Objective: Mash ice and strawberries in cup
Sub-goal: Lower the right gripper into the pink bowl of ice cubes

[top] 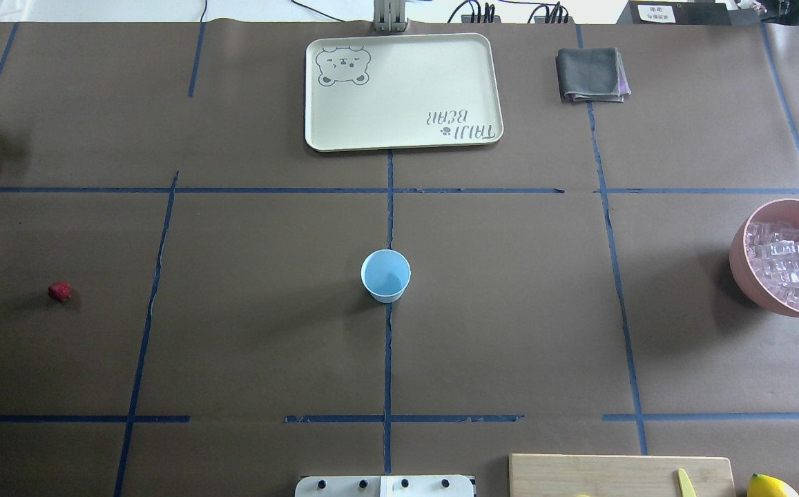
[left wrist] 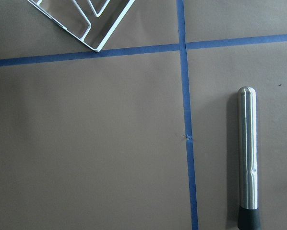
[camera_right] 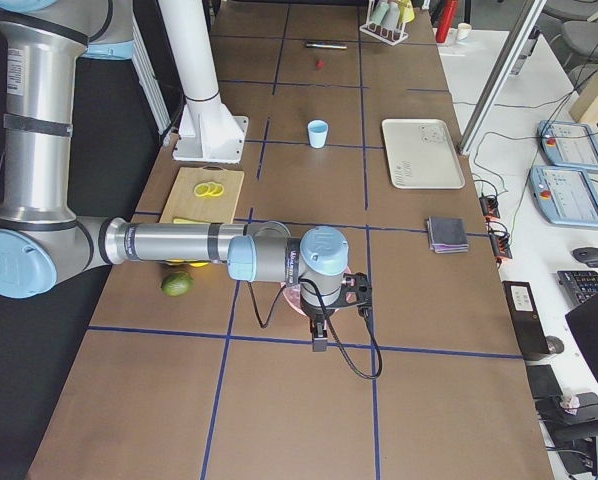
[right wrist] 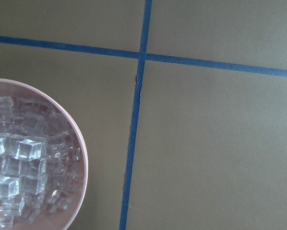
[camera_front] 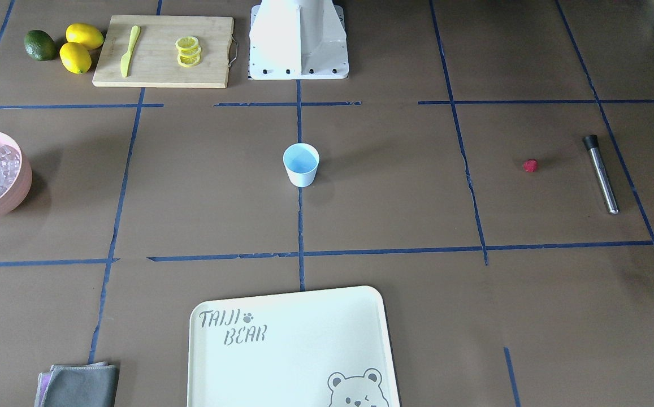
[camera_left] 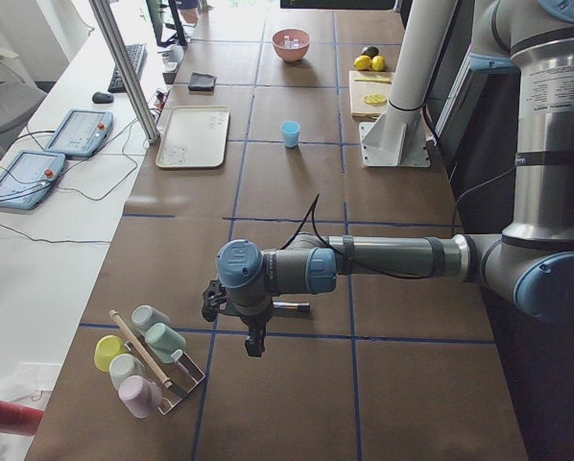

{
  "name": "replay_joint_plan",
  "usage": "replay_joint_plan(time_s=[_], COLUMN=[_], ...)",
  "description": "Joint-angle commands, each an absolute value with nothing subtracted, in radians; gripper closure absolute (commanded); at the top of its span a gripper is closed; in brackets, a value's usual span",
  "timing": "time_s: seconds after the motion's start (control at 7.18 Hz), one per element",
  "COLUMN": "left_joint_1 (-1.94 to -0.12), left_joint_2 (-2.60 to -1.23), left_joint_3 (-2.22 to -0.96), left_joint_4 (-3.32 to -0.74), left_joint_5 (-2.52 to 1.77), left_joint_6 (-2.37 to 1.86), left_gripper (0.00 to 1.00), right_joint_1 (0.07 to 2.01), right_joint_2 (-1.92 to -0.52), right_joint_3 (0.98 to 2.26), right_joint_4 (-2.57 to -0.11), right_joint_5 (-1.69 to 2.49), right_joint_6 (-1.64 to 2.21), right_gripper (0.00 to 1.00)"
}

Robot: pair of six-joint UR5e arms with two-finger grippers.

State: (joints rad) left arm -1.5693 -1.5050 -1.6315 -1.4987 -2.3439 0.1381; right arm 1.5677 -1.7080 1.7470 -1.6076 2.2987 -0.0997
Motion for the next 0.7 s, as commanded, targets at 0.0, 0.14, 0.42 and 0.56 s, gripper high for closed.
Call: replay_joint_plan(time_s=[0.0,0.14,0.42,0.56], left_joint_1=[-1.569,-1.569,-1.569,-1.569], left_joint_2=[-1.503,-1.506,-1.503,-1.503], left_joint_3=[-1.638,-1.638,-1.640,-1.638], left_joint_4=[-1.503,-1.496,-1.496,-1.496], left_joint_5=[-2.344,-2.344,-2.344,-2.344], left_joint_6=[0.140,0.138,0.138,0.138], left_gripper=[0.00,0.00,0.00,0.00], right_joint_1=[1.566,1.566,1.552,1.508], right_joint_2=[-1.704,-1.697,-1.697,-1.697], right_joint_3=[1.749,1.749,1.811,1.868], right_joint_4=[-1.608,-1.608,-1.605,-1.598], right_joint_5=[2.299,2.299,2.315,2.322], right_joint_6=[-0.098,-0.098,-0.097,-0.095], right_gripper=[0.00,0.00,0.00,0.00])
